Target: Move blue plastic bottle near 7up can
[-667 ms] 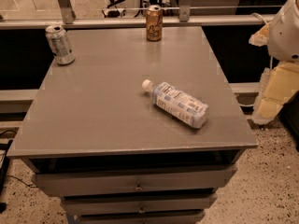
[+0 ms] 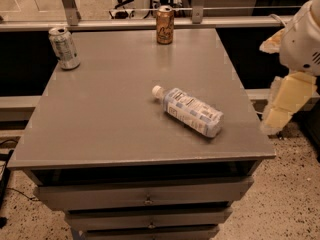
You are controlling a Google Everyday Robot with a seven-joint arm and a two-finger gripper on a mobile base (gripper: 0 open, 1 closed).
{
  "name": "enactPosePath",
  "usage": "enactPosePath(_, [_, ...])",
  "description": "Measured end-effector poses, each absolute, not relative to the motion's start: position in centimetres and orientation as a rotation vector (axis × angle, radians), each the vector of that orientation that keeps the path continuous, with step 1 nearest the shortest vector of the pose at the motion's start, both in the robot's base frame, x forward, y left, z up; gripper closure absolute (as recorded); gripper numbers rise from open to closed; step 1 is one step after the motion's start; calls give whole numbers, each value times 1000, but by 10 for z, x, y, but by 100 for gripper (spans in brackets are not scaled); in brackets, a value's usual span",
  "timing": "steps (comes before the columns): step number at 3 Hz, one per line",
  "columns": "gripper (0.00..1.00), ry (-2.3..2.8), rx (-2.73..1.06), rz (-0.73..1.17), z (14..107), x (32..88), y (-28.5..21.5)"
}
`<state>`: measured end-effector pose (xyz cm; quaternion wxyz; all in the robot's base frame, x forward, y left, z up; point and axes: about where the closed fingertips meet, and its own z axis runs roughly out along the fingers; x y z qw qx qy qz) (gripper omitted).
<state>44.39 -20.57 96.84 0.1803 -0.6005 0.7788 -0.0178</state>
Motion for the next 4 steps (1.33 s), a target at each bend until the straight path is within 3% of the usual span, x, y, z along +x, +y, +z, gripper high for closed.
enactPosePath(4, [0,2253,-1593,208,904,478,-110])
